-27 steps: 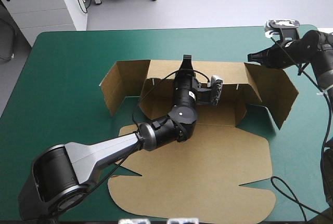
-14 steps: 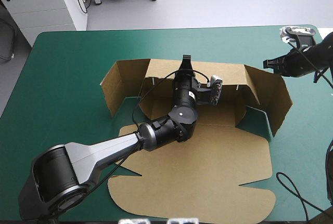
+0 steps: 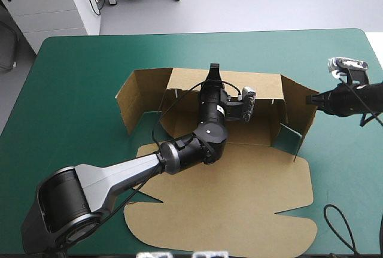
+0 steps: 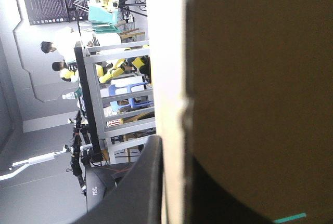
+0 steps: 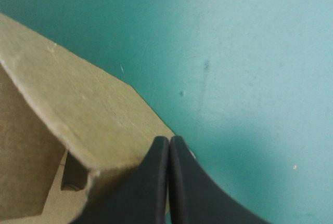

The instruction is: Fold the box

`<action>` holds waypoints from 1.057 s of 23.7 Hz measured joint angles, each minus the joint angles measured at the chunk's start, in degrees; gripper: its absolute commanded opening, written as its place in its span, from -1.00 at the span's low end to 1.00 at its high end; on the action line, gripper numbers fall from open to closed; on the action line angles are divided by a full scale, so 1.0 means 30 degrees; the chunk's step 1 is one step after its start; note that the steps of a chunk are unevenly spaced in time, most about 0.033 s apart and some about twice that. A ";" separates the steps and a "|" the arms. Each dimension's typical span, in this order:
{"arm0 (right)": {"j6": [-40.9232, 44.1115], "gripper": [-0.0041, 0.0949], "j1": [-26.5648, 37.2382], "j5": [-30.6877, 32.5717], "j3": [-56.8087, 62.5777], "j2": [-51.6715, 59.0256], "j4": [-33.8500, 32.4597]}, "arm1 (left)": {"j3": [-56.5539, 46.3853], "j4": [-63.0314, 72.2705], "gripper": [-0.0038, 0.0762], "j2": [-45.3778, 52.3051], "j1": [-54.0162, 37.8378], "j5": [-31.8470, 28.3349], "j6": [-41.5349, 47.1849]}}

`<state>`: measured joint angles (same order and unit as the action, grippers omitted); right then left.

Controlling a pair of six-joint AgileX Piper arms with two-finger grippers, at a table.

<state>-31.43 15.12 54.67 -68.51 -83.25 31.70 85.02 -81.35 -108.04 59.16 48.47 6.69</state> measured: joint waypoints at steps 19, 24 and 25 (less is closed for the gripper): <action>-0.1831 -0.66 -0.0133 -0.2320 0.8089 0.7947 0.2318 | 0.0000 0.0000 -0.92 0.0000 0.0000 -0.0068 0.0000; -0.1509 -0.05 -0.1286 -0.2272 0.8137 0.8362 0.2305 | 0.0000 0.0017 -0.92 0.0000 0.0000 -0.0104 0.0000; -0.1509 -0.05 -0.1519 -0.2272 0.8137 0.8362 0.2296 | 0.0000 0.0017 -0.92 0.0000 0.0000 -0.0106 0.0000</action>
<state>-35.95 10.56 47.85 -44.10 -58.17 38.58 85.02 -81.30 -108.04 59.16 48.15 6.69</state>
